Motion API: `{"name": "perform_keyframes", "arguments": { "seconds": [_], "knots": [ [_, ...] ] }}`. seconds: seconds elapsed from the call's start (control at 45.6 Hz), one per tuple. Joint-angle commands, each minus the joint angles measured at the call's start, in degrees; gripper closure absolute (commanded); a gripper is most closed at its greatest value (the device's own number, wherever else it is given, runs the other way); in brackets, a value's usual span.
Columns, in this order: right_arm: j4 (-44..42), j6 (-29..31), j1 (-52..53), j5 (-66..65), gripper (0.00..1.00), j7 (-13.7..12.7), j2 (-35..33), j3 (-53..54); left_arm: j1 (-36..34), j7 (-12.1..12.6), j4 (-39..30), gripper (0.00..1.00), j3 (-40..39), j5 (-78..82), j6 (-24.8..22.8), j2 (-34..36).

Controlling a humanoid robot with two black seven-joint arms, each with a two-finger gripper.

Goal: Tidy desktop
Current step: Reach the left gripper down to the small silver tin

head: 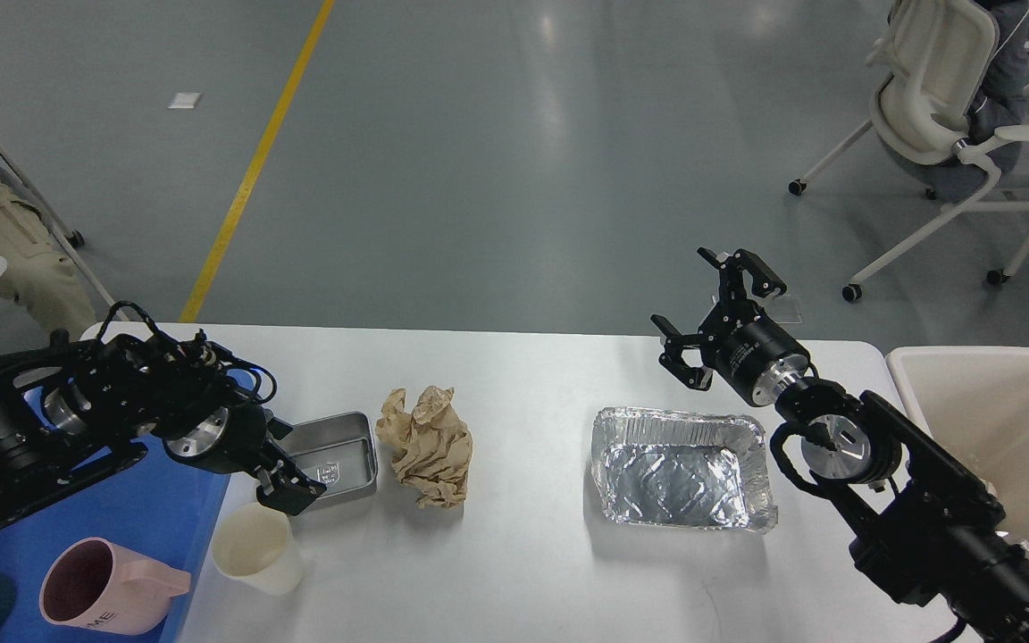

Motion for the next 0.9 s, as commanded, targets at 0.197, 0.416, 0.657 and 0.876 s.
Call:
{"name": "perform_keyframes", "arguments": {
  "seconds": [0.197, 0.416, 0.657, 0.876],
  "knots": [
    [1.5, 0.1, -0.5, 0.0, 0.00, 0.0, -0.6, 0.5, 0.2, 0.0, 4.1, 0.08, 4.3, 2.3, 3.9, -5.0],
    [1.5, 0.2, -0.7, 0.0, 0.00, 0.0, -0.5, 0.5, 0.9, 0.0, 8.1, 0.10, 5.6, 2.3, 7.6, -7.5],
    [1.3, 0.2, -0.9, -0.1, 0.00, 0.1, -0.5, 0.5, 1.9, 0.1, 11.7, 0.23, 8.9, 2.2, 12.4, -9.1],
    [1.2, 0.4, -1.2, -0.1, 0.00, 0.4, -0.6, 0.5, 2.3, -0.3, 12.1, 0.44, 10.3, 2.4, 12.7, -9.7]
  ]
}}
